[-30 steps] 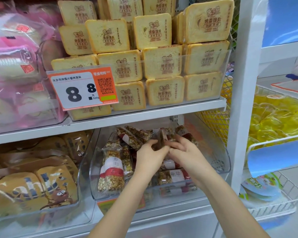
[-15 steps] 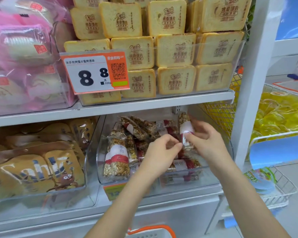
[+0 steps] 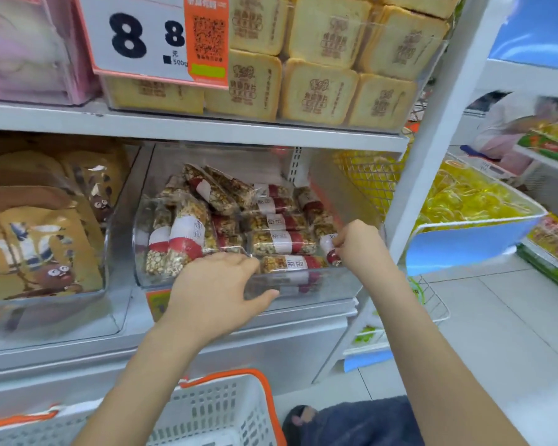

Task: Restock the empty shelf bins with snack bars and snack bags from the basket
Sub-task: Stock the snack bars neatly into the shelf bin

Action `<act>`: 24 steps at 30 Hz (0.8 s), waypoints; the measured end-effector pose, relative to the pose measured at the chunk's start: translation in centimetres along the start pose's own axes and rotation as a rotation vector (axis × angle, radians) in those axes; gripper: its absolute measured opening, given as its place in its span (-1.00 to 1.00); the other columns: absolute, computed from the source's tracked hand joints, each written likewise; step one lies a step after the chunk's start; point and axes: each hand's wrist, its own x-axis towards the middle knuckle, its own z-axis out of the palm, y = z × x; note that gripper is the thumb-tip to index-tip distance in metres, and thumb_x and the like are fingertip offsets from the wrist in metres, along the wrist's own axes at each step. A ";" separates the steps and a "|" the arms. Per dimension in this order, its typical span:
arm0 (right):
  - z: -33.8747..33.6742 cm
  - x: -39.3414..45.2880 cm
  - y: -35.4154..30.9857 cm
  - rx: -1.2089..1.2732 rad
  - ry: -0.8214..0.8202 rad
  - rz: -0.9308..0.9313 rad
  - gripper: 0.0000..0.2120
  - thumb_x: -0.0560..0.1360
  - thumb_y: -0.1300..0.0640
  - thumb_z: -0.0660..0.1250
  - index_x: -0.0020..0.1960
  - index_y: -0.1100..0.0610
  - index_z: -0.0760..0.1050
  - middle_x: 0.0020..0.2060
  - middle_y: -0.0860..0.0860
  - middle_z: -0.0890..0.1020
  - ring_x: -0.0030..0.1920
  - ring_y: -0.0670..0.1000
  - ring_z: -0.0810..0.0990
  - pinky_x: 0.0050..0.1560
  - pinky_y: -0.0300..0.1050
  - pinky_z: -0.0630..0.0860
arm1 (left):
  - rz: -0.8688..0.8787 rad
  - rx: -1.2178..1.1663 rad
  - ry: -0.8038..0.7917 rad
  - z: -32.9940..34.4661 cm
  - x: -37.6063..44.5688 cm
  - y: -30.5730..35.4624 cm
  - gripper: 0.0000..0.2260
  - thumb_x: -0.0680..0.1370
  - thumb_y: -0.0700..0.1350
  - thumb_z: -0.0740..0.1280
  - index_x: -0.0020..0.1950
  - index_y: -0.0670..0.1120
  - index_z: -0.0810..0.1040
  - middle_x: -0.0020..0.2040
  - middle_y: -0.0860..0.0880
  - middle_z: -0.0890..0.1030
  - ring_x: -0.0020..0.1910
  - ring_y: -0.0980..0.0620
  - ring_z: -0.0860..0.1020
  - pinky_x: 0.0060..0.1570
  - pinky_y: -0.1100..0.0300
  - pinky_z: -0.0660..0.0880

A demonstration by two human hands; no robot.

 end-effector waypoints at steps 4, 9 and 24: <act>-0.8 -0.2 -0.1 0.001 -0.010 -0.101 -0.73 0.51 0.26 0.18 0.09 0.30 0.60 -0.02 0.27 0.63 0.00 0.28 0.56 -0.06 0.06 0.54 | 0.010 -0.042 0.004 -0.1 -0.2 0.0 -0.49 0.39 0.40 -0.02 -0.16 0.09 0.55 -0.29 0.14 0.58 -0.23 0.12 0.57 -0.48 0.38 0.01; -1.0 0.8 0.1 -0.212 -0.333 -0.106 -0.68 0.51 0.41 0.07 -0.05 0.17 0.57 -0.14 0.16 0.54 -0.16 0.14 0.46 -0.21 -0.14 0.39 | 0.001 -0.042 0.044 0.4 -0.2 0.0 -0.47 0.38 0.40 -0.05 -0.13 0.09 0.55 -0.27 0.14 0.58 -0.21 0.11 0.56 -0.49 0.32 0.08; -0.5 -0.3 -0.6 0.275 0.089 -0.165 -0.62 0.51 0.32 0.09 0.09 0.07 0.62 0.11 0.04 0.64 -0.48 -0.15 0.47 -0.46 -0.37 0.34 | -0.034 -0.175 0.179 -1.3 -0.9 0.0 -0.69 0.46 0.20 0.25 -0.05 0.02 0.62 0.02 0.09 0.63 0.14 0.07 0.50 0.10 0.18 0.46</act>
